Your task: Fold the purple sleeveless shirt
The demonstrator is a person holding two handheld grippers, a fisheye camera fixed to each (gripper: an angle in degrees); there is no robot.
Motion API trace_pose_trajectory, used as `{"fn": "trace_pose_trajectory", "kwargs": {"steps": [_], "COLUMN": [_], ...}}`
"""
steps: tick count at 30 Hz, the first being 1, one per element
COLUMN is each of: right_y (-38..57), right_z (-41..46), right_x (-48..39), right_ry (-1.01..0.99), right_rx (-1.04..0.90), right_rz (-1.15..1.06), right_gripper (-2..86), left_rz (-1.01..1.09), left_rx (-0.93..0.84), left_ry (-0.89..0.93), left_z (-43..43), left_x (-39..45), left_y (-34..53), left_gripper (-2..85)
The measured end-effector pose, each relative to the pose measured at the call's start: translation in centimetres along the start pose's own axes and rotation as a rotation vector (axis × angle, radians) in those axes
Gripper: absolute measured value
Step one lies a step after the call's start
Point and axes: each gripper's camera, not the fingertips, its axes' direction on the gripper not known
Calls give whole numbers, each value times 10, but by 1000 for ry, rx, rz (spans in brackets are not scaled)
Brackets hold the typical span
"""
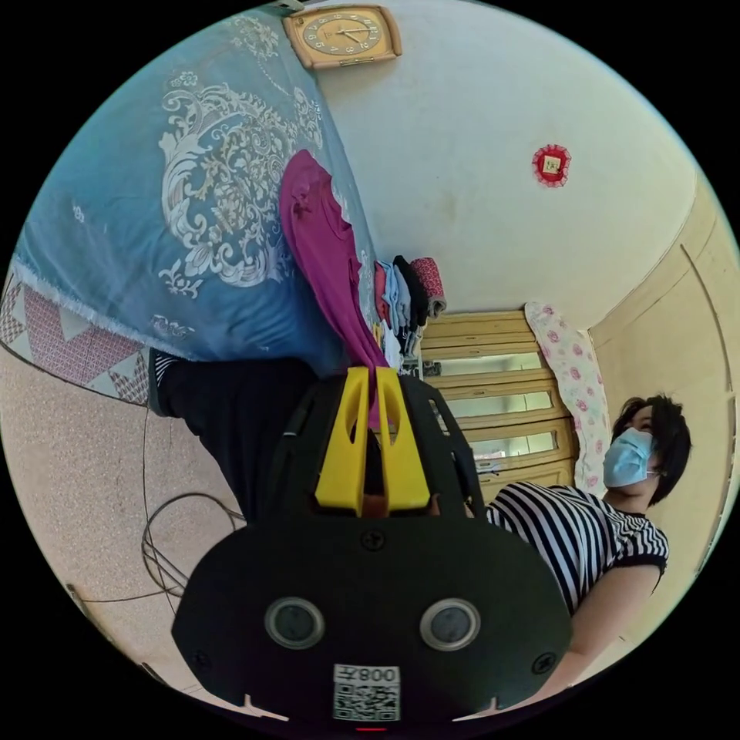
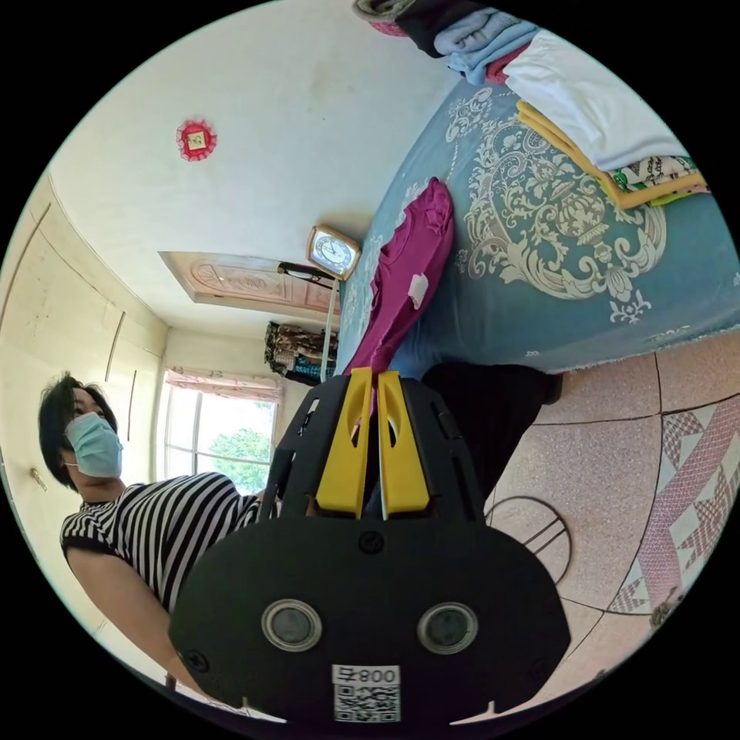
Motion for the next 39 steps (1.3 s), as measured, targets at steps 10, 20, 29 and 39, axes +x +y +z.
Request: {"fn": "trace_pose_trajectory", "kwargs": {"steps": [10, 20, 29, 39], "right_y": [-20, -183, -370, -521], "right_z": [10, 59, 144, 252], "right_x": [-15, -64, -68, -35], "right_ry": [-27, -87, -4, 89], "right_rx": [13, 56, -2, -106], "right_rz": [-1, -166, -181, -53], "right_gripper": [7, 8, 9, 9], "left_rz": [-49, 60, 70, -5], "left_rx": [-6, 48, 90, 93], "left_ry": [15, 68, 27, -27], "left_z": [10, 46, 100, 166], "left_x": [29, 95, 122, 108], "left_y": [12, -113, -266, -392], "left_gripper": [17, 17, 18, 37]}}
